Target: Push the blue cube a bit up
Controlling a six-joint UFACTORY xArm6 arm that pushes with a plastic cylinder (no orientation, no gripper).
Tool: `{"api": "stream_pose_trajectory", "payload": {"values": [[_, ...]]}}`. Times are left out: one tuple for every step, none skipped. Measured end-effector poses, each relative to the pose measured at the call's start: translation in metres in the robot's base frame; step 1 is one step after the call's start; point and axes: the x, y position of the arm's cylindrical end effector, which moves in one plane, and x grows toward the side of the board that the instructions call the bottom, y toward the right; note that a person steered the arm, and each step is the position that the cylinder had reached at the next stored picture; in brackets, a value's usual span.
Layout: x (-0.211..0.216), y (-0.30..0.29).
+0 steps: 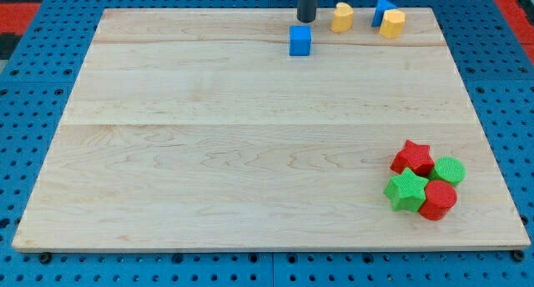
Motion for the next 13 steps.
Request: {"api": "stream_pose_trajectory", "payload": {"values": [[0.000,0.020],[0.000,0.043],[0.000,0.059],[0.001,0.053],[0.004,-0.012],[0.008,-0.095],[0.032,-0.127],[0.067,-0.125],[0.081,-0.101],[0.081,-0.050],[0.081,0.003],[0.081,0.045],[0.087,0.022]]}}
